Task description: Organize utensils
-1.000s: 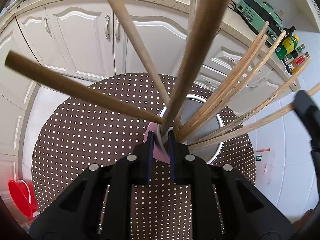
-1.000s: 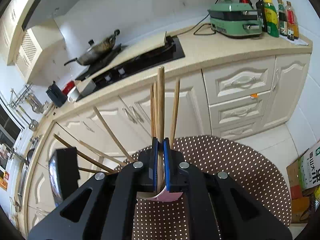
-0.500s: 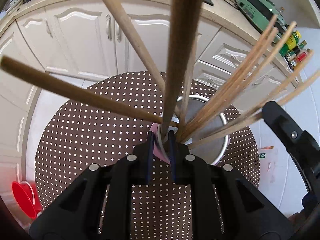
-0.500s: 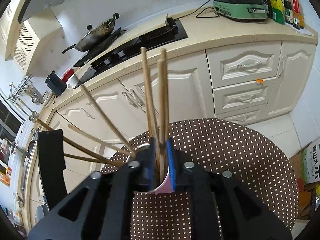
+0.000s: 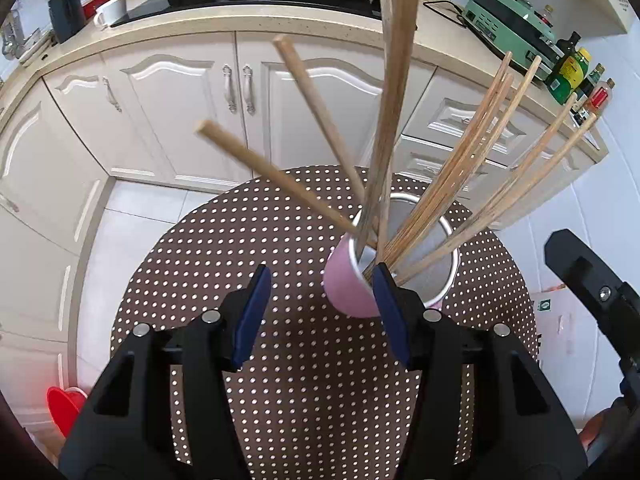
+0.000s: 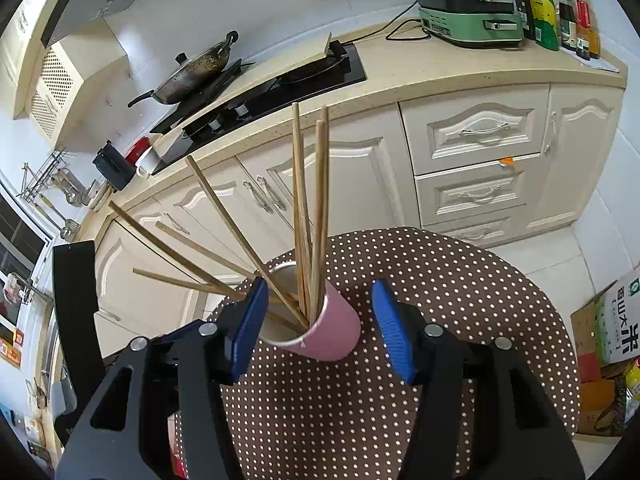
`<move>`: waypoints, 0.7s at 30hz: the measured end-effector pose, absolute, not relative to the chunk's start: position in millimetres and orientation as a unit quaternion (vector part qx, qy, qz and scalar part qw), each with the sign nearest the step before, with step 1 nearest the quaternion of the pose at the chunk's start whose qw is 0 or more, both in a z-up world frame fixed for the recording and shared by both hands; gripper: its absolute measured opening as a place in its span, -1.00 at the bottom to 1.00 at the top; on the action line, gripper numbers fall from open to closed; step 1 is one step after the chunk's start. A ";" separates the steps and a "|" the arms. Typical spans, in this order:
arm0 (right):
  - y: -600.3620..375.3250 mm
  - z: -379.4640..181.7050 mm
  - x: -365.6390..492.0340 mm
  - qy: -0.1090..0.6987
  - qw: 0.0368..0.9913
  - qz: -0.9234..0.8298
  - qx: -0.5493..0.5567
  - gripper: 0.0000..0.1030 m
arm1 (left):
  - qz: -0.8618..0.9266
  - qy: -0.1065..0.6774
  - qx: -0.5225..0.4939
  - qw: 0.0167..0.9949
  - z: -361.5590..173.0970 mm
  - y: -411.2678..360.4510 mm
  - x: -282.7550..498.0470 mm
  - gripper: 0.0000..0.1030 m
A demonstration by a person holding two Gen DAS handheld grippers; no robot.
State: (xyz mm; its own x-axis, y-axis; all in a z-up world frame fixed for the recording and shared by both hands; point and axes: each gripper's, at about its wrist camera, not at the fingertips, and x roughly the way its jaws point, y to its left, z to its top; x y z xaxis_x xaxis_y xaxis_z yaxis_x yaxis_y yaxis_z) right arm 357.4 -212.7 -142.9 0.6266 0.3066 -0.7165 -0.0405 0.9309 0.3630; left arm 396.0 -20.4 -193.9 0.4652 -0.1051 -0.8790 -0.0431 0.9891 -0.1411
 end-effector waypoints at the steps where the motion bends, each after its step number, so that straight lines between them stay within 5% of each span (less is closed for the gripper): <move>1: -214.3 -141.5 354.4 0.420 0.889 0.097 0.157 0.06 | -0.016 0.516 -0.070 0.854 -191.7 -19.6 391.9 0.02; 21: -241.4 -90.8 250.5 0.372 0.910 0.153 0.095 0.44 | 0.018 0.452 -0.050 0.891 -123.6 -46.7 273.2 0.25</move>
State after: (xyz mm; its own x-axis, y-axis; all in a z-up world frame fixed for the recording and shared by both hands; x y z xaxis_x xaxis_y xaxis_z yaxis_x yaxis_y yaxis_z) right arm 250.5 -241.4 -90.8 0.6756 0.3502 -0.6487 -0.2083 0.9348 0.2878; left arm 273.2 -46.7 -123.6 0.5916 -0.0141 -0.8061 -0.0766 0.9943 -0.0736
